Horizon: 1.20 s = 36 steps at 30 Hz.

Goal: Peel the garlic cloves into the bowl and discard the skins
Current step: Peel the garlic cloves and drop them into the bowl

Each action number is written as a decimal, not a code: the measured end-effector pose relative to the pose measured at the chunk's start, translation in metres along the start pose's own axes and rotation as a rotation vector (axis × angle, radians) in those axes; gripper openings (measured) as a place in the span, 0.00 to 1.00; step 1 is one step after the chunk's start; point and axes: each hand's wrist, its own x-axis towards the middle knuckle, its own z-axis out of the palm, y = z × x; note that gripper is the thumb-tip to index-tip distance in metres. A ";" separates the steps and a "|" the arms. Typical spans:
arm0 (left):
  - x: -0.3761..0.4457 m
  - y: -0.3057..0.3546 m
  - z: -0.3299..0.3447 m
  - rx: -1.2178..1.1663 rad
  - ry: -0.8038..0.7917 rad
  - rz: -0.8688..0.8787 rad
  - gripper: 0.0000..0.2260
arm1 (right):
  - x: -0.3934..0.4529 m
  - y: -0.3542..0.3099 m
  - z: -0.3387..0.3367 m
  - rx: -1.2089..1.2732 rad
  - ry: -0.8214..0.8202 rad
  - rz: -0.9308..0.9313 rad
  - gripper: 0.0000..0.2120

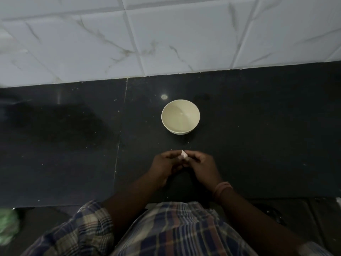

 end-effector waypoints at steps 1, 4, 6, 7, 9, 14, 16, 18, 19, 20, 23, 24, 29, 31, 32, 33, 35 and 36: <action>-0.002 -0.002 0.002 -0.022 0.026 0.017 0.08 | 0.001 -0.001 -0.002 0.005 -0.026 0.003 0.10; -0.006 -0.005 0.006 -0.104 0.054 0.048 0.09 | 0.003 0.001 -0.004 -0.006 -0.063 -0.006 0.12; -0.009 -0.006 0.006 -0.164 0.052 0.071 0.12 | 0.002 -0.002 -0.006 0.002 -0.039 -0.009 0.14; -0.011 -0.005 0.006 -0.182 0.044 0.087 0.12 | 0.001 -0.004 -0.007 0.021 -0.021 -0.005 0.14; -0.013 -0.003 0.005 -0.194 0.010 0.125 0.11 | 0.000 -0.009 -0.006 0.062 0.012 -0.006 0.10; -0.020 0.002 -0.005 -0.203 -0.085 0.149 0.11 | -0.002 -0.019 0.005 0.028 0.098 -0.057 0.05; -0.021 0.003 -0.012 -0.170 -0.072 0.158 0.10 | -0.006 -0.022 0.013 0.015 0.095 -0.059 0.05; -0.021 0.004 -0.019 -0.152 -0.072 0.171 0.10 | -0.009 -0.026 0.021 0.021 0.090 -0.060 0.06; -0.021 0.004 -0.023 -0.145 -0.076 0.179 0.11 | -0.010 -0.027 0.023 0.018 0.091 -0.057 0.06; -0.022 0.004 -0.026 -0.134 -0.084 0.189 0.11 | -0.010 -0.029 0.025 0.011 0.091 -0.053 0.06; -0.024 0.004 -0.032 -0.063 -0.105 0.215 0.11 | -0.011 -0.034 0.028 -0.026 0.078 -0.035 0.07; -0.022 0.002 -0.035 -0.045 -0.105 0.223 0.11 | -0.012 -0.035 0.029 -0.040 0.070 -0.027 0.07; -0.017 0.002 -0.039 0.006 -0.064 0.235 0.11 | -0.018 -0.041 0.039 -0.017 0.101 0.030 0.05; -0.018 0.004 -0.037 0.012 -0.066 0.229 0.11 | -0.018 -0.040 0.040 0.024 0.127 0.074 0.05; -0.018 0.004 -0.037 0.022 -0.070 0.225 0.11 | -0.018 -0.039 0.039 0.043 0.138 0.095 0.05; -0.018 0.004 -0.036 0.032 -0.077 0.222 0.11 | -0.018 -0.039 0.039 0.058 0.147 0.110 0.05; -0.018 0.003 -0.034 0.025 -0.091 0.220 0.11 | -0.017 -0.037 0.039 0.074 0.157 0.122 0.05; -0.018 0.004 -0.033 0.020 -0.094 0.215 0.11 | -0.016 -0.037 0.039 0.079 0.158 0.128 0.05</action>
